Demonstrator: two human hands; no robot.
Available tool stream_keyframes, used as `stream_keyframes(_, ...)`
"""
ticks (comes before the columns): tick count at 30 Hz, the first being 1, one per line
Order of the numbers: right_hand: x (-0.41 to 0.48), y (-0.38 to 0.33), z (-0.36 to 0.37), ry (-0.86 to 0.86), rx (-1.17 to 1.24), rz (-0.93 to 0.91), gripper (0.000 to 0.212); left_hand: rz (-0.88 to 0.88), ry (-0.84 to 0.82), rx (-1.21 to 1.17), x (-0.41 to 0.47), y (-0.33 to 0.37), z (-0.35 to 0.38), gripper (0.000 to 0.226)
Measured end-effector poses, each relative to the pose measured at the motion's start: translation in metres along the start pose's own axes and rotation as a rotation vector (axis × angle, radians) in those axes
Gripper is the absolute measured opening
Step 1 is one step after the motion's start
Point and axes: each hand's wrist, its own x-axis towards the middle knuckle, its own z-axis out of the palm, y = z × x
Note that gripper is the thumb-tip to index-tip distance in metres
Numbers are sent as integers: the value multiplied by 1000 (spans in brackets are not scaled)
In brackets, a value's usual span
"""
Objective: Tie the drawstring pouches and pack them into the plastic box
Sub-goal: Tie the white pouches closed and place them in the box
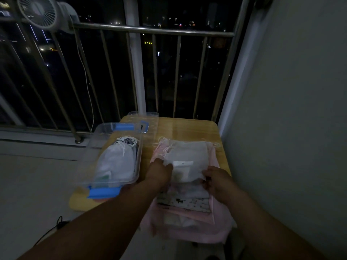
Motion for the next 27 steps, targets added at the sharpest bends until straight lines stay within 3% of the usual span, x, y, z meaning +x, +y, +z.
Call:
stream_keyframes(4, -26, 0, -6, -63, 203, 119, 19, -270, -201, -437, -26, 7, -7, 36)
stream_keyframes(6, -36, 4, -11, -104, 200, 145, 19, -380, -310, -523, -36, 6, -10, 31)
stream_keyframes(12, -68, 6, -16, -197, 221, 144, 19, -294, -239, -448, -65, -1, -3, 39)
stream_keyframes(20, -107, -12, 0, -350, 355, 44, 22, -407, -532, -662, -99, 15, -28, 80)
stream_keyframes(24, -120, -16, -3, -476, 331, 20, 40, -340, -450, -700, -95, 16, -29, 90)
stream_keyframes(27, -134, -15, -5, -566, 324, 5, 37, -254, -418, -741, -93, 12, -31, 94)
